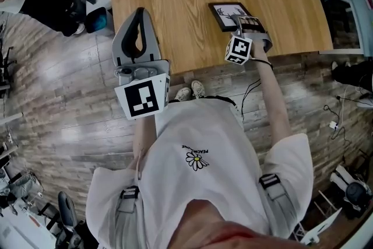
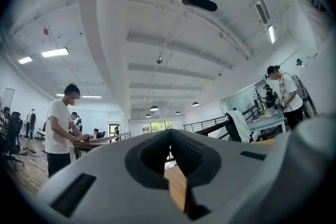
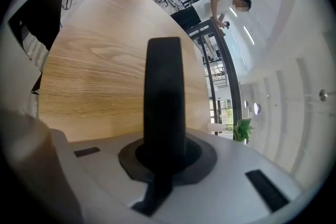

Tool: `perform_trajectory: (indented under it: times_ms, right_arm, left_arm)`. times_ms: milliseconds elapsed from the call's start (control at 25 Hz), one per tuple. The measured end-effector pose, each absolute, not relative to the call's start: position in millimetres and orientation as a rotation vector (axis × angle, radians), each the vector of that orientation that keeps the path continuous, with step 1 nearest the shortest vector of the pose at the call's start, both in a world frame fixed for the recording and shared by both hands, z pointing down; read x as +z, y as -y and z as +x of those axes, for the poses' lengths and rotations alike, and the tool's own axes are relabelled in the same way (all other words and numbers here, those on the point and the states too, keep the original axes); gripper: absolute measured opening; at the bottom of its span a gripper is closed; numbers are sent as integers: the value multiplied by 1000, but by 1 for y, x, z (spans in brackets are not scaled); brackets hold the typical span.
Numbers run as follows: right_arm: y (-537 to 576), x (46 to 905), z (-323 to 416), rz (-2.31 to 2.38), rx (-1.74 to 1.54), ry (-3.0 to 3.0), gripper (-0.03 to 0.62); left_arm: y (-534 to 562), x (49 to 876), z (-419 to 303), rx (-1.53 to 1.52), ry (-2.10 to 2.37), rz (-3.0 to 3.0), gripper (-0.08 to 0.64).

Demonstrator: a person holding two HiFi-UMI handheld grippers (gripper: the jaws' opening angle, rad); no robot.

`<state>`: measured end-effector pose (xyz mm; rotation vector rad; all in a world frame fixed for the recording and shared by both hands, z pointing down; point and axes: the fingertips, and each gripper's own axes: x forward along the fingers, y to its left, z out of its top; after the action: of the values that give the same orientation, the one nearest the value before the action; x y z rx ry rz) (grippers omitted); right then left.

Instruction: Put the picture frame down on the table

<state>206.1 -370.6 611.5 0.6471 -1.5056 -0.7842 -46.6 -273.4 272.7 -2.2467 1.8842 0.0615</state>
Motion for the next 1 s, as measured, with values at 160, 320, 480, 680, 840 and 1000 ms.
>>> perform_trajectory:
  times_ms: [160,320,480,680,840,1000]
  right_arm:
    - [378,618,208,637,-801,1494,20]
    - [377,620,205,589,-767,1517,23]
    - [362,637,204,518,-508,1643,165]
    - [342,649,208,417,-308,1695,260]
    - [321,661,209,285,-168,1688,330]
    - [319,657,203,232,-80,1708,348]
  left_arm:
    - [273,280,-44,38,-1887,-2270,15]
    - [274,280,-41,55,-1890,-2289,15]
    - [274,285,-41,51,-1894,-2304,15]
    - [275,288,-42,38,-1898,-2313,15]
    - [276,296,-48,103,-1918,-2378,15]
    - [278,298,-49,106,-1928,-2390,15]
